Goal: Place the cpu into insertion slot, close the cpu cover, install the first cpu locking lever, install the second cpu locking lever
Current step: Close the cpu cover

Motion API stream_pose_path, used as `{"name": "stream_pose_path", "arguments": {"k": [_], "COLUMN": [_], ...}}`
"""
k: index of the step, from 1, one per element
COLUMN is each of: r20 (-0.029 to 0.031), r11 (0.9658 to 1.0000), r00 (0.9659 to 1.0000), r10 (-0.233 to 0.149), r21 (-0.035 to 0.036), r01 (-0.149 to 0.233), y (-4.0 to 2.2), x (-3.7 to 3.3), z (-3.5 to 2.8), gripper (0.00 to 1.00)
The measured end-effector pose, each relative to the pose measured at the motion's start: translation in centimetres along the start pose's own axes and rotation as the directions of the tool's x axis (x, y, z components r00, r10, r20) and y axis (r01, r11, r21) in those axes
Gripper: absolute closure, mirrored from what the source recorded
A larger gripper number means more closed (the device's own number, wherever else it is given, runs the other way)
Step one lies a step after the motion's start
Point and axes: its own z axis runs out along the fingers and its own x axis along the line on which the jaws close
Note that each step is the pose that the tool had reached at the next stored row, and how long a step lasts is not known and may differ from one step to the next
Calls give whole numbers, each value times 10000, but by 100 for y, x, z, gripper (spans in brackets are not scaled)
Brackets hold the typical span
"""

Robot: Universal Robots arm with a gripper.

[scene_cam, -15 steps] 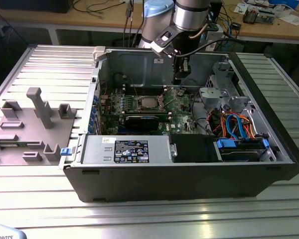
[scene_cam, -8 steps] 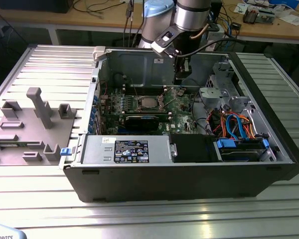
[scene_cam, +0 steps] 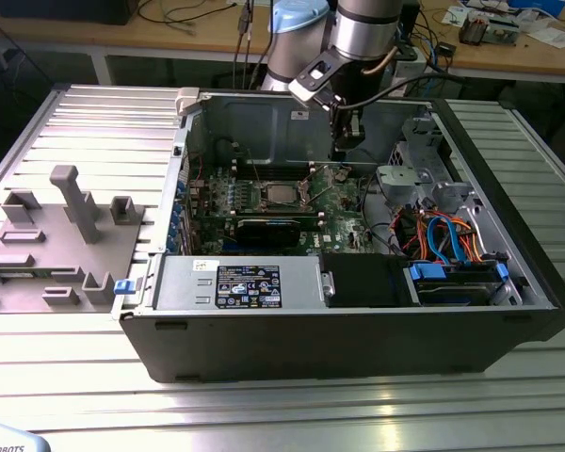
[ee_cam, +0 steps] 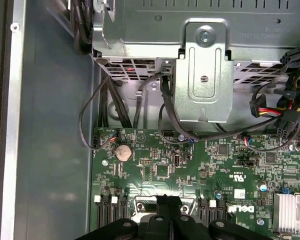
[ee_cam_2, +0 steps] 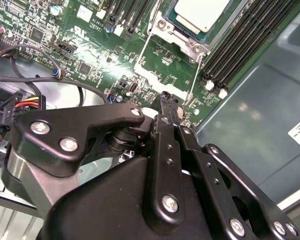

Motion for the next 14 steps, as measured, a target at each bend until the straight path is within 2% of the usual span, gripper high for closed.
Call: {"name": "stream_pose_path", "arguments": {"k": [14], "r20": [0], "r11": [10000], "r00": [10000], "r10": [0], "r21": [-1], "r01": [0], "y": [44], "x": [-2], "z": [20], "gripper": [89]}}
